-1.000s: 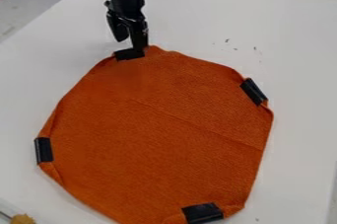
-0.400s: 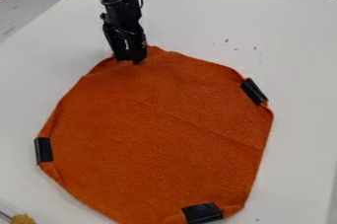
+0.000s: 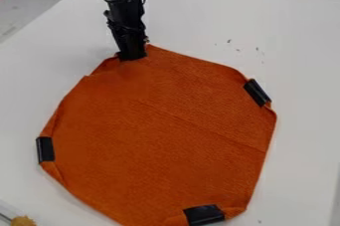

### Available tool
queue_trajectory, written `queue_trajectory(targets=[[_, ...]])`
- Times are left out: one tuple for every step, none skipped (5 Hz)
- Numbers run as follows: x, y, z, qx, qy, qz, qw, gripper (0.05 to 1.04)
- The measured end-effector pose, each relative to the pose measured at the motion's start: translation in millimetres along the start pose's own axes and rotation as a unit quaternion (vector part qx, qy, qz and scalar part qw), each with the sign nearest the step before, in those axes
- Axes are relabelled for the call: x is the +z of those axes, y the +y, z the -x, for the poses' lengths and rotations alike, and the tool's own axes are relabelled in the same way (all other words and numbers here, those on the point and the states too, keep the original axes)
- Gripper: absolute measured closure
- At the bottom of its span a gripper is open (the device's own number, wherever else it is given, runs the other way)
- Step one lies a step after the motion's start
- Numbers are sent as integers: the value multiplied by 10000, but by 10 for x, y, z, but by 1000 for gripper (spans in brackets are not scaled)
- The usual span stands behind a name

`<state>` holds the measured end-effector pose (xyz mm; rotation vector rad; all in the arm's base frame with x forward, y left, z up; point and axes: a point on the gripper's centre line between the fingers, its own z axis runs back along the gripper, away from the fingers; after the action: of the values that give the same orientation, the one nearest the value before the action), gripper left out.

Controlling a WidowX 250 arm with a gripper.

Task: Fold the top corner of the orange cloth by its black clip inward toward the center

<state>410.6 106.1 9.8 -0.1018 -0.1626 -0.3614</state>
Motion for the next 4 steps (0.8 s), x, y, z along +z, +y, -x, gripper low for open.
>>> queue_trajectory(targets=[[0, 2, -8, -30, -25, -7, 10000, 903], [13, 22, -19, -160, 9, -101, 9998, 1000], [141, -31, -76, -504, 179, -459, 9975, 1018], [490, -164, -212, -601, 130, -933, 9937, 1021]])
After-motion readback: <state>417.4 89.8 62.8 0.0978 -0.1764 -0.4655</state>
